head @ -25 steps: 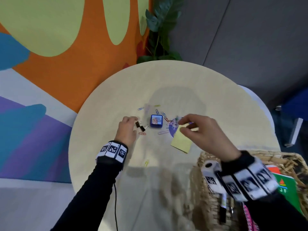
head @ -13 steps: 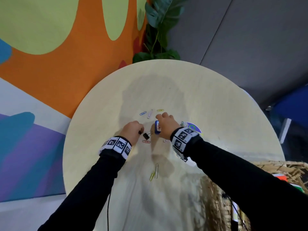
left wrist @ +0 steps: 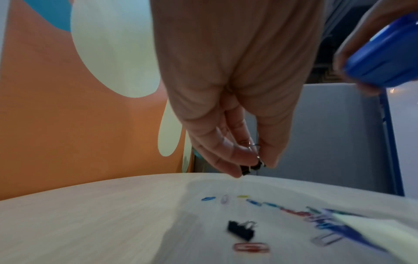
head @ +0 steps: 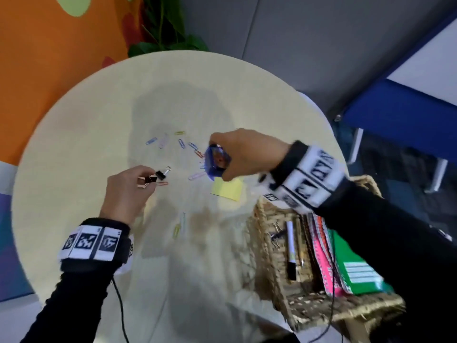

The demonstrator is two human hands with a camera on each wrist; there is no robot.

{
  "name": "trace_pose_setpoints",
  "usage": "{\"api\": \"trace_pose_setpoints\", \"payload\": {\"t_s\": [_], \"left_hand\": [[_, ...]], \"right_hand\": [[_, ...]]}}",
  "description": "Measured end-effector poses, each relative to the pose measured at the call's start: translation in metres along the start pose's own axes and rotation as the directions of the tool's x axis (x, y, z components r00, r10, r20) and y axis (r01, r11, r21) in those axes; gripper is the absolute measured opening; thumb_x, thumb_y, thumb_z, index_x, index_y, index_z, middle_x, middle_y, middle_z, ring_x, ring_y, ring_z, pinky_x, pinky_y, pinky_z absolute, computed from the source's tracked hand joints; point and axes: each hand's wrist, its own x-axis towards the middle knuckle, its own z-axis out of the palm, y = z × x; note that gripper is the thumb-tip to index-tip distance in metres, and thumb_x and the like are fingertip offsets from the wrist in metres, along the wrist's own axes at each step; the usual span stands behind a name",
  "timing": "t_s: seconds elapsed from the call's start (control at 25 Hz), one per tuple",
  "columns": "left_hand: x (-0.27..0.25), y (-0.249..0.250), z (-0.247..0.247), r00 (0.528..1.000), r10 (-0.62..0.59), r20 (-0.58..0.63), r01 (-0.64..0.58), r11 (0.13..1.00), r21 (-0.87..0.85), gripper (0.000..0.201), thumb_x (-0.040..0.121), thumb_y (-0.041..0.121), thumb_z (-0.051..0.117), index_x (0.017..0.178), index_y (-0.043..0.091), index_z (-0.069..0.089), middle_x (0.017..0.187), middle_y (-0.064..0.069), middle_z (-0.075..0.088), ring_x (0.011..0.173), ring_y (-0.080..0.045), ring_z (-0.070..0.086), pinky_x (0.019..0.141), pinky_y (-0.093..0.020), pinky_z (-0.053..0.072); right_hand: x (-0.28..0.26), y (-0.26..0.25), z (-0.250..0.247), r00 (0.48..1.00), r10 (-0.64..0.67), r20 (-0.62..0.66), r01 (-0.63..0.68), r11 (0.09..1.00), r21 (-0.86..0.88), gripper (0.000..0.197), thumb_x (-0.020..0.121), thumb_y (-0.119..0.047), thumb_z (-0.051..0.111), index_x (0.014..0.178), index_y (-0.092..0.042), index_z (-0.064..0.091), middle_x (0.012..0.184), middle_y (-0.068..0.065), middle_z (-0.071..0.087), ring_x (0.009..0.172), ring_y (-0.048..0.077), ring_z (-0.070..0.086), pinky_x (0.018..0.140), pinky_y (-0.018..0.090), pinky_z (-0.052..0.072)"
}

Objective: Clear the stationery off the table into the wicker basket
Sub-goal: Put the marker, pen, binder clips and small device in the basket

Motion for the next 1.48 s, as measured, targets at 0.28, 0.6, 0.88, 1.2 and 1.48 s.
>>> {"api": "trace_pose_setpoints", "payload": {"t_s": [0.28, 0.6, 0.88, 1.2, 1.48], "left_hand": [[-0.060, 0.081, 0.026, 0.990, 0.103, 0.101, -0.083, 0.980, -0.183, 0.022, 0.078, 0.009, 0.071, 0.099, 0.016, 0.071, 0.089, 0.003, 0.072, 0.071, 0.005, 0.065, 0.067, 0.007, 0.043], [-0.120, 0.162, 0.062, 0.889, 0.273, 0.367, -0.241, 0.961, -0.133, 0.015, 0.080, 0.020, 0.067, 0.094, 0.022, 0.069, 0.085, 0.008, 0.070, 0.079, -0.008, 0.065, 0.073, -0.023, 0.055], [-0.099, 0.231, 0.126, 0.726, 0.223, 0.650, -0.489, 0.833, 0.259, 0.010, 0.084, 0.005, 0.056, 0.086, 0.005, 0.066, 0.088, -0.008, 0.068, 0.084, -0.023, 0.064, 0.071, -0.031, 0.049], [-0.099, 0.260, 0.186, 0.628, -0.248, 0.737, -0.519, 0.572, 0.635, 0.055, 0.090, 0.025, 0.058, 0.135, -0.002, 0.041, 0.139, -0.025, 0.043, 0.125, -0.040, 0.046, 0.099, -0.039, 0.041], [-0.101, 0.271, 0.205, 0.731, -0.233, 0.642, -0.509, 0.441, 0.739, 0.065, 0.082, 0.027, 0.068, 0.130, -0.007, 0.041, 0.136, -0.030, 0.045, 0.118, -0.042, 0.051, 0.095, -0.048, 0.047]], "right_hand": [[-0.141, 0.056, 0.098, 0.907, 0.060, 0.416, -0.073, 0.997, 0.017, 0.050, 0.067, -0.031, 0.078, 0.108, -0.018, 0.052, 0.105, 0.007, 0.067, 0.092, 0.024, 0.062, 0.074, 0.030, 0.049], [-0.133, 0.066, 0.195, 0.837, 0.080, 0.541, -0.022, 0.993, -0.113, 0.060, 0.071, -0.021, 0.077, 0.123, -0.010, 0.049, 0.117, 0.011, 0.059, 0.107, 0.030, 0.058, 0.088, 0.040, 0.055], [-0.146, 0.081, 0.171, 0.866, 0.032, 0.499, 0.006, 0.997, -0.075, 0.062, 0.068, -0.036, 0.079, 0.117, -0.005, 0.057, 0.119, 0.013, 0.062, 0.109, 0.030, 0.059, 0.086, 0.033, 0.050], [-0.246, 0.126, 0.142, 0.985, 0.127, 0.120, -0.154, 0.955, 0.254, 0.056, 0.079, -0.045, 0.066, 0.129, -0.025, 0.050, 0.127, -0.009, 0.060, 0.115, 0.009, 0.055, 0.098, 0.025, 0.045], [-0.263, 0.144, 0.150, 0.984, 0.176, 0.039, -0.178, 0.916, 0.360, 0.048, 0.080, -0.045, 0.066, 0.125, -0.034, 0.052, 0.113, -0.021, 0.058, 0.100, -0.005, 0.051, 0.094, 0.017, 0.044]]}}
